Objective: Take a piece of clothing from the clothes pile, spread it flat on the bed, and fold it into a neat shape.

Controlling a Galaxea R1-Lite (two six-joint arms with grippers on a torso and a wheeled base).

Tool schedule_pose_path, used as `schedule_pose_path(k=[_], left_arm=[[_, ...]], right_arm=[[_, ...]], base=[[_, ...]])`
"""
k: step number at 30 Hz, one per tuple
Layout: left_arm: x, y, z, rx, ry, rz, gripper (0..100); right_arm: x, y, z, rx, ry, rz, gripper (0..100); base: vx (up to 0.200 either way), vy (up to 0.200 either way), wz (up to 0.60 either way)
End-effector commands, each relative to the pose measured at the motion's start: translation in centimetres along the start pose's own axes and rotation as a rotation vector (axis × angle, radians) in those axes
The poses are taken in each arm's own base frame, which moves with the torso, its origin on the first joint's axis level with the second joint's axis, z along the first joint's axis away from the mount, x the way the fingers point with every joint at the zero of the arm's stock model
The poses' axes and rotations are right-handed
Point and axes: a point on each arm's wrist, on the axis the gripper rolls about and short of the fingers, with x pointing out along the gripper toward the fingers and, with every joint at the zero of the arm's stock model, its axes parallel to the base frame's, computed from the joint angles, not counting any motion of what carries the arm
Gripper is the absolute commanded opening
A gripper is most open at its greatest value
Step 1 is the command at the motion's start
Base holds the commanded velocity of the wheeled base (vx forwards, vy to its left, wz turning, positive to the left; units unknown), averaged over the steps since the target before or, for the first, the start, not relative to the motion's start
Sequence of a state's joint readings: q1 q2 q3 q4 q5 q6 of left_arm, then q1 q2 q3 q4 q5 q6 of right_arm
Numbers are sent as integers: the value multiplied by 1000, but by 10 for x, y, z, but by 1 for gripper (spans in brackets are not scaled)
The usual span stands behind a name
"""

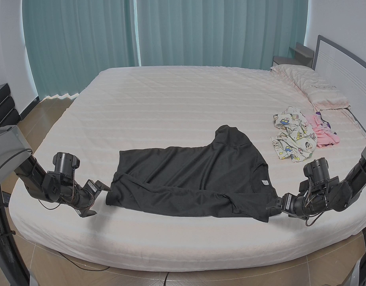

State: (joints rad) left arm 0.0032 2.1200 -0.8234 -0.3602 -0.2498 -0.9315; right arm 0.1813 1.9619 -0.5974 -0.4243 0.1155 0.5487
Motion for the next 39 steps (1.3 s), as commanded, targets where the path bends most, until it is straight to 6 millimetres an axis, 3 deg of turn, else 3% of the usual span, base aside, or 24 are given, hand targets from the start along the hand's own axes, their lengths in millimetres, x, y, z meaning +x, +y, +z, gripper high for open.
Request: schedule_pose_path(k=[1, 14, 29, 30, 39], left_arm=[[-2, 4, -6, -4, 13, -4, 100], [-4, 16, -15, 4, 15, -42, 100], [-4, 17, -16, 4, 14, -44, 100], [-4, 17, -16, 5, 13, -45, 100], [-4, 17, -16, 5, 13, -45, 100]], right_arm=[[5, 0, 4, 7, -3, 4, 100], [74, 3, 23, 174, -139, 103, 100], [100, 2, 31, 169, -188, 127, 100], [102, 2, 30, 169, -192, 129, 0], [100, -3, 40, 180, -268, 138, 0]], base=[[0, 0, 0], [0, 0, 0], [0, 0, 0], [0, 0, 0], [0, 0, 0]])
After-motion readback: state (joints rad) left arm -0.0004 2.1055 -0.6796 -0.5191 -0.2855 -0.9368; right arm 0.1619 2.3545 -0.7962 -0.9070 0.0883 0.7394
